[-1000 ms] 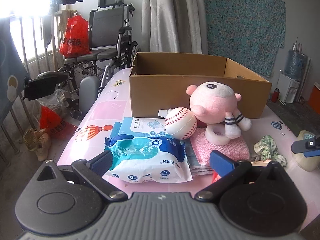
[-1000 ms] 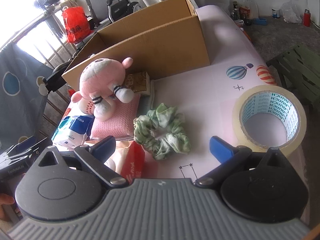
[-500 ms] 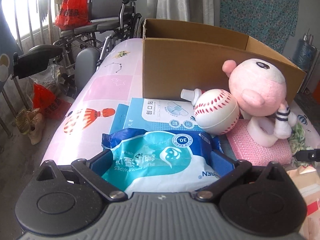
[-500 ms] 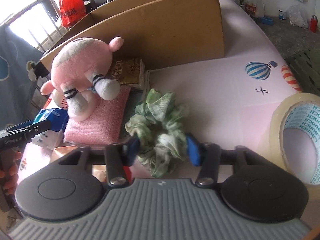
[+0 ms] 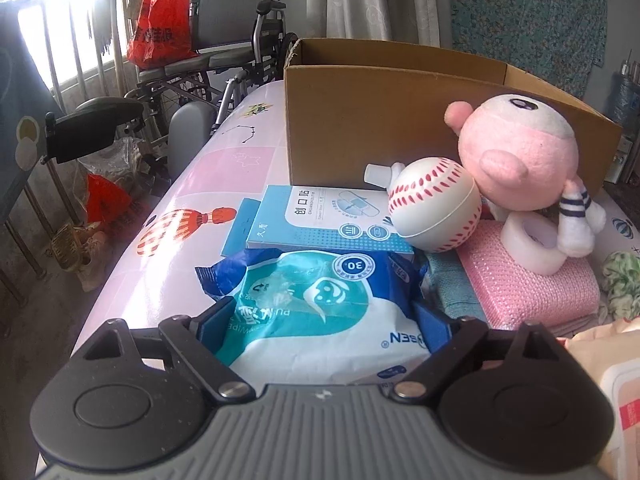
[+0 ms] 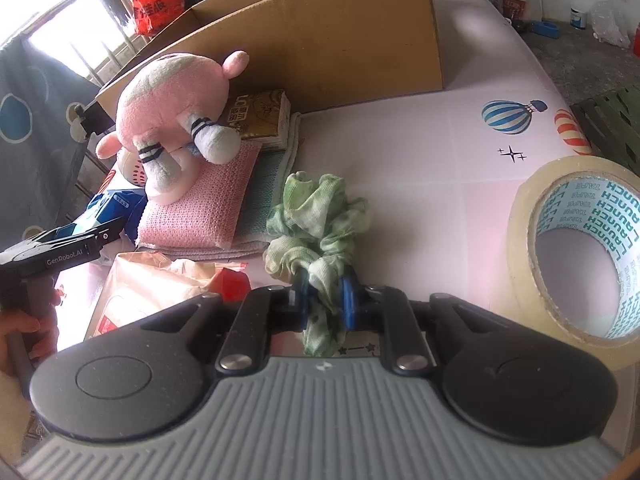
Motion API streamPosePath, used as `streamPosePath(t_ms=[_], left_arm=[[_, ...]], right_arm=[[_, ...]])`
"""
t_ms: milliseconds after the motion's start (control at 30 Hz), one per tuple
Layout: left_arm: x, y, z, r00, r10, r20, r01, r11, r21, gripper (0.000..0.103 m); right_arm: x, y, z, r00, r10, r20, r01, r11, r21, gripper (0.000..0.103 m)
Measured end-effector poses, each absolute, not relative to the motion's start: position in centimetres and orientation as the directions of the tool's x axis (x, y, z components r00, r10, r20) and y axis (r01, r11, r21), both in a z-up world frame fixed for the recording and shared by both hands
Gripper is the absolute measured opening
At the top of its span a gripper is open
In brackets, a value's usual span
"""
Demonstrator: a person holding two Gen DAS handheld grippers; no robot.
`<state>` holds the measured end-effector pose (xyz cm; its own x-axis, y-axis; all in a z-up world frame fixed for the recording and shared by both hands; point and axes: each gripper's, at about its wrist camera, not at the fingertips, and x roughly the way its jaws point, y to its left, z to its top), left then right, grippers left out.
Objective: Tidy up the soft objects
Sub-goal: 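Carry scrunchie and wipes pack into the box and open both tools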
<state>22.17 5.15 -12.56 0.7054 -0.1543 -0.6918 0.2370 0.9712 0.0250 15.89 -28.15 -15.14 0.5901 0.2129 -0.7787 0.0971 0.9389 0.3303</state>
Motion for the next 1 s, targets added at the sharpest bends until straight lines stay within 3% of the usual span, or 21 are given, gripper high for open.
streamPosePath(t_ms=[300,700,1000], left_arm=[[20.4,6.5,-11.8,0.722,-0.138,-0.678,0.239,0.969,0.058,0.087],[18.3,8.5,-7.0,0.782,-0.137,-0.608,0.21,0.977,0.05,0.087],[18.9,8.8,-3.6,0.79,-0.15,-0.595,0.21,0.977,0.033,0.088]], right_arm=[[15.1,-28.2,-13.6,0.669,0.119,-0.734,0.136,0.951,0.277,0.014],[15.6,-29.4,-9.3,0.732,0.164,-0.662,0.087,0.94,0.329,0.014],[17.5,-31.0,-4.1,0.814,0.181,-0.553,0.036,0.933,0.358,0.014]])
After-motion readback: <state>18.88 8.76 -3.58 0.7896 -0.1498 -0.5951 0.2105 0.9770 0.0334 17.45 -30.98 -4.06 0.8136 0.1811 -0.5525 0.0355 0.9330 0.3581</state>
